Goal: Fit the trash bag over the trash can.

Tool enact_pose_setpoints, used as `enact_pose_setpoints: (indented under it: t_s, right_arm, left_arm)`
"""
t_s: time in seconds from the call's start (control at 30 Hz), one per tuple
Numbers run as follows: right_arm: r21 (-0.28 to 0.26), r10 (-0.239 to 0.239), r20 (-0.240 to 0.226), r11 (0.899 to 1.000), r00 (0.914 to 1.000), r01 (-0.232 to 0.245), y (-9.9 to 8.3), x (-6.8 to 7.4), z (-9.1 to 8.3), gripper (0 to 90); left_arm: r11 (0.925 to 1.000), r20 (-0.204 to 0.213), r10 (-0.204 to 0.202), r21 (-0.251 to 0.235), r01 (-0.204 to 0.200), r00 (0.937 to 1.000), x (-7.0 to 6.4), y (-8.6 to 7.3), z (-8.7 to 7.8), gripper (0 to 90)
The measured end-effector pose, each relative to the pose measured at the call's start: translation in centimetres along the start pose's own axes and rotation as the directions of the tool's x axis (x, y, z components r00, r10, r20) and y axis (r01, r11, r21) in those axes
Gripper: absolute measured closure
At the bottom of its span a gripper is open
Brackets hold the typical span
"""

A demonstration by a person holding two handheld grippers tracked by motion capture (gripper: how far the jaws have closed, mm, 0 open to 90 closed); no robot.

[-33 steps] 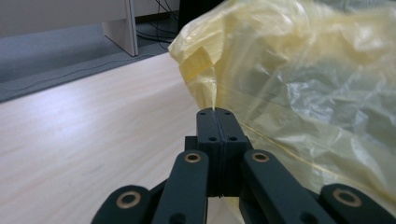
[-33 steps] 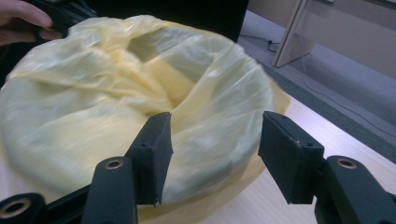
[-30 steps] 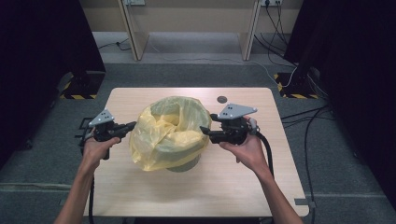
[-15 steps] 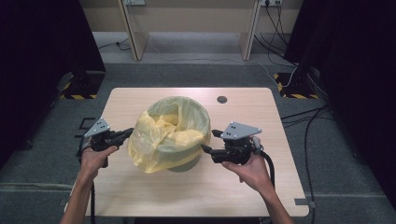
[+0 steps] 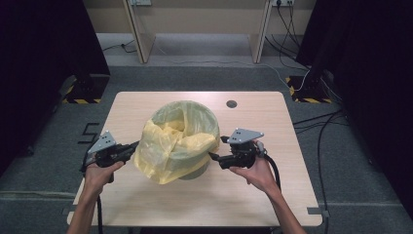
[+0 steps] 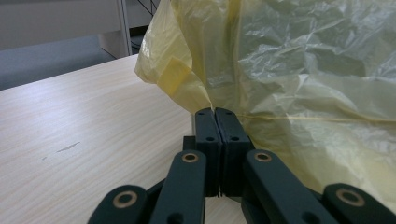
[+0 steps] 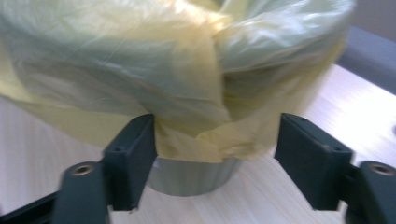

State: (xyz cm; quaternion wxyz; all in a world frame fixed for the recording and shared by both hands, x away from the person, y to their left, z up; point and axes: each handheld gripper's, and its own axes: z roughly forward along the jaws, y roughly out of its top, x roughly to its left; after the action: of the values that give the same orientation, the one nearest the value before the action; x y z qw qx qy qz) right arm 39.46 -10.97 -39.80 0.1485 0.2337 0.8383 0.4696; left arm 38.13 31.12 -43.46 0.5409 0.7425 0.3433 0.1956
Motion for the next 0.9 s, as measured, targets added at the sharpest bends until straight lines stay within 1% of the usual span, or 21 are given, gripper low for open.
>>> enact_pose_setpoints:
  t_s: [0.03, 0.07, 0.1, 0.13, 0.17, 0.2, 0.23, 0.3, 0.33, 0.37, 0.47, 0.63, 0.67, 0.73, 0.8, 0.83, 0.9]
  right_arm:
    - [0.004, -0.001, -0.014, 1.0, 0.9999, 0.001, -0.1, -0.1, 0.2, 37.8]
    - [0.007, 0.001, -0.035, 1.0, 0.9994, -0.001, -0.2, -0.1, 0.4, 45.5]
    - [0.008, 0.001, -0.055, 1.0, 0.9985, 0.0, -0.3, -0.2, 0.5, 50.5]
    - [0.016, 0.002, -0.064, 1.0, 0.998, -0.001, -0.5, -0.2, 0.7, 56.5]
    - [0.025, -0.009, -0.068, 1.0, 0.9977, 0.01, -0.6, -0.1, 0.7, 64.2]
    - [0.02, -0.027, -0.067, 0.999, 0.9974, 0.029, -0.7, -0.1, 0.7, 69.6]
    - [0.021, -0.031, -0.06, 0.999, 0.9977, 0.032, -0.8, 0.0, 0.6, 76.5]
    - [0.009, -0.042, -0.055, 0.999, 0.9976, 0.043, -0.9, 0.0, 0.3, 86.1]
    - [0.004, -0.045, -0.05, 0.999, 0.9977, 0.045, -1.0, -0.1, 0.1, 88.7]
    - [0.004, -0.049, -0.041, 0.999, 0.9979, 0.05, -1.1, -0.1, 0.0, 89.8]
    - [0.034, -0.046, -0.021, 0.998, 0.9987, 0.047, -1.9, -0.3, 0.1, 90.0]
    - [0.088, -0.042, -0.015, 0.995, 0.999, 0.043, -3.6, -0.7, 1.4, 90.0]
    - [0.096, -0.041, -0.016, 0.995, 0.999, 0.042, -3.8, -0.8, 1.7, 90.0]
    - [0.118, -0.049, -0.006, 0.992, 0.9988, 0.049, -4.2, -0.9, 2.3, 90.0]
    - [0.146, -0.048, 0.007, 0.988, 0.9988, 0.046, -4.6, -1.2, 2.8, 90.0]
    - [0.151, -0.045, 0.011, 0.988, 0.9989, 0.043, -4.8, -1.3, 3.1, 90.0]
    - [0.161, -0.038, 0.016, 0.986, 0.9992, 0.035, -5.1, -1.7, 3.4, 90.0]
  left_arm:
    - [1.0, 0.004, -0.001, -0.001, 0.001, 1.0, 0.0, 0.0, 0.0, 88.5]
    - [1.0, 0.007, -0.001, -0.002, 0.001, 1.0, 0.0, 0.0, 0.1, 88.4]
    - [1.0, 0.009, -0.002, -0.002, 0.002, 1.0, 0.0, 0.0, 0.1, 88.4]
    - [1.0, 0.01, -0.001, -0.001, 0.001, 0.9999, -0.1, 0.0, 0.2, 88.4]
    - [1.0, 0.012, 0.001, -0.001, -0.001, 0.9999, -0.1, 0.0, 0.2, 88.4]
    - [1.0, 0.015, 0.003, -0.001, -0.003, 0.9999, -0.2, 0.0, 0.2, 88.4]
    - [1.0, 0.015, 0.003, -0.001, -0.003, 0.9999, -0.2, 0.0, 0.3, 88.4]
    - [1.0, 0.013, 0.002, -0.001, -0.002, 0.9999, -0.2, 0.0, 0.3, 88.5]
    - [1.0, 0.011, 0.002, -0.002, -0.002, 0.9999, -0.2, -0.1, 0.3, 88.6]
    - [1.0, 0.008, 0.005, 0.0, -0.005, 1.0, -0.2, -0.1, 0.2, 88.8]
    - [1.0, -0.002, 0.002, 0.007, -0.002, 1.0, 0.0, -0.5, 0.3, 89.7]
    - [0.9993, -0.01, 0.0, 0.037, 0.0, 0.9999, 0.3, -1.4, 0.7, 90.0]
    - [0.9989, -0.019, 0.006, 0.047, -0.005, 0.9998, 0.3, -1.6, 0.8, 90.0]
    - [0.9984, -0.03, 0.001, 0.057, 0.0, 0.9995, 0.6, -1.9, 1.1, 90.0]
    - [0.9975, -0.043, 0.002, 0.071, 0.001, 0.9991, 0.9, -2.3, 1.3, 90.0]
    - [0.997, -0.049, 0.003, 0.077, 0.001, 0.9988, 1.0, -2.4, 1.4, 90.0]
    - [0.9953, -0.078, 0.013, 0.097, -0.006, 0.9969, 1.3, -2.8, 1.8, 90.0]
